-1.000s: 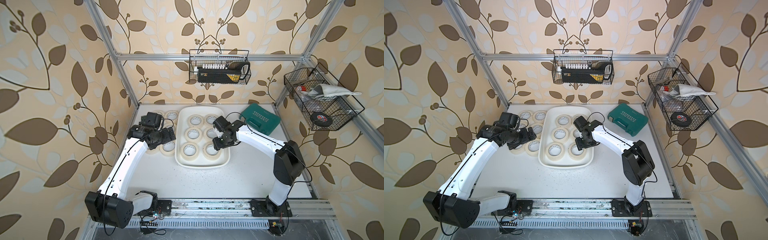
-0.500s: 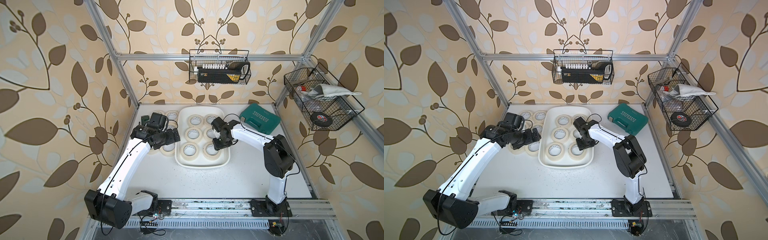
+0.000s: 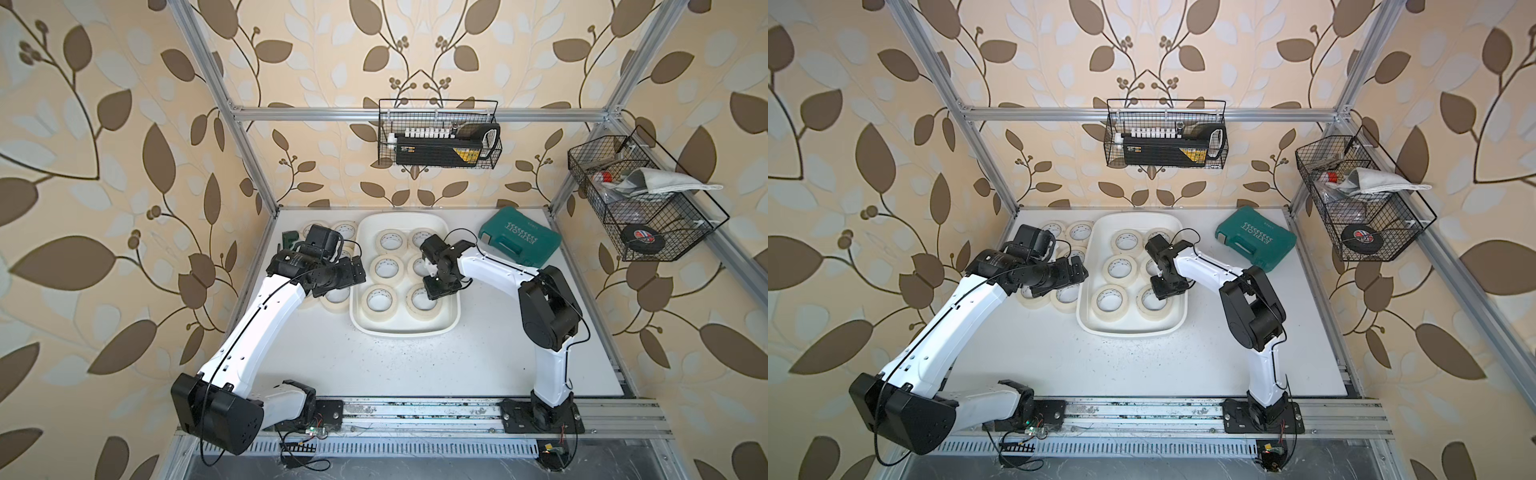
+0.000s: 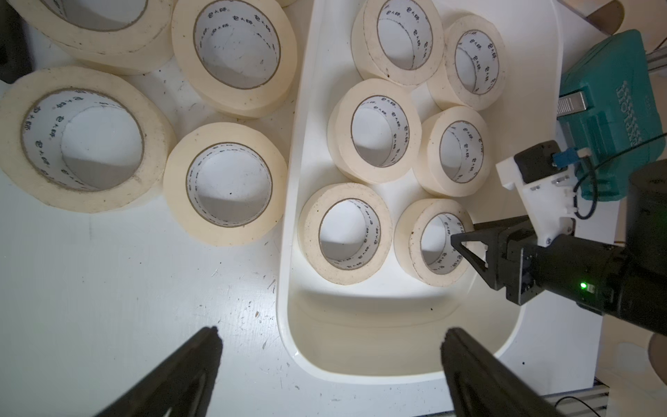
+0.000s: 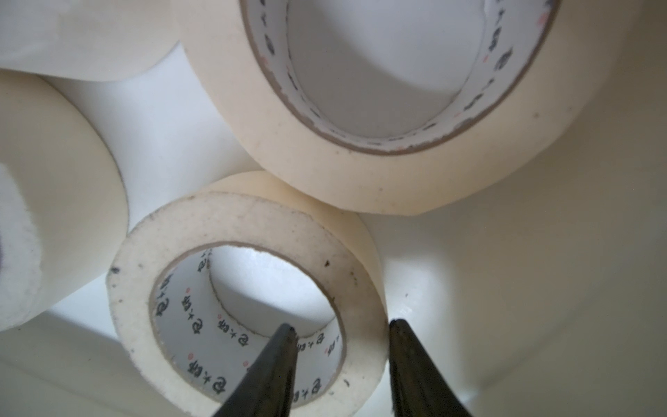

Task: Take out the art tape in the storage box
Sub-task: Pick up the art tape from the storage box.

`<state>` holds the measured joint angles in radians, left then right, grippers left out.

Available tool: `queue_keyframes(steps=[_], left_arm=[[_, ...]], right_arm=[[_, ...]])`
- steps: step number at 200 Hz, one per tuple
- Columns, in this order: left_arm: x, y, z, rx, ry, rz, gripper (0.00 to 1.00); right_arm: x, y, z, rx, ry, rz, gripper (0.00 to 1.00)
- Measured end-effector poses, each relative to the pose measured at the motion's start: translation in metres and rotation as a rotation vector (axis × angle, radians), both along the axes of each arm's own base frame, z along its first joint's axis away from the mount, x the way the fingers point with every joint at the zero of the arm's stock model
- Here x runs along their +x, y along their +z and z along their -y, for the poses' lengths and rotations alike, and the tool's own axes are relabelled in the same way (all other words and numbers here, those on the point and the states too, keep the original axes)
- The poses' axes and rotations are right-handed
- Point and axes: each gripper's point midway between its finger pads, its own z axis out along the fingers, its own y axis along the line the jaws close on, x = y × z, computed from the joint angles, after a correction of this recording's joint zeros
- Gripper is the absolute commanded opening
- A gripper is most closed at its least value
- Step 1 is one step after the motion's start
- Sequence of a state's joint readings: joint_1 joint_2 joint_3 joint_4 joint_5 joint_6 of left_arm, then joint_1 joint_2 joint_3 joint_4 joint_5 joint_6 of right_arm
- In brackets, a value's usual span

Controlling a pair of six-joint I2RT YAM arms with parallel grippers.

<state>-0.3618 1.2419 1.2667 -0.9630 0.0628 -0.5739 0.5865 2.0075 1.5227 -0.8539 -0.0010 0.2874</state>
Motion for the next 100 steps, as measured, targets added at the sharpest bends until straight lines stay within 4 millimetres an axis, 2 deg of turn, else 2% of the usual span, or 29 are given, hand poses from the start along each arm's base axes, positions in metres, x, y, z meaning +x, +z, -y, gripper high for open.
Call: queue_keyframes(steps=[41,83,100], left_arm=[[0.0,0.0,0.005,-0.001,-0.016,0.003,0.99],[-0.003,-0.003,0.013,0.005,-0.042,-0.004,0.99],[-0.005,-0.004,0.019,0.01,-0.062,-0.006,0.99]], right_arm=[[0.003,-0.006,0.001,-0.001,-0.007,-0.008,0.13],[0.003,-0.003,0.002,-0.005,-0.013,-0.001,0.01],[0.002,0.004,0.005,-0.012,-0.016,0.009,0.0]])
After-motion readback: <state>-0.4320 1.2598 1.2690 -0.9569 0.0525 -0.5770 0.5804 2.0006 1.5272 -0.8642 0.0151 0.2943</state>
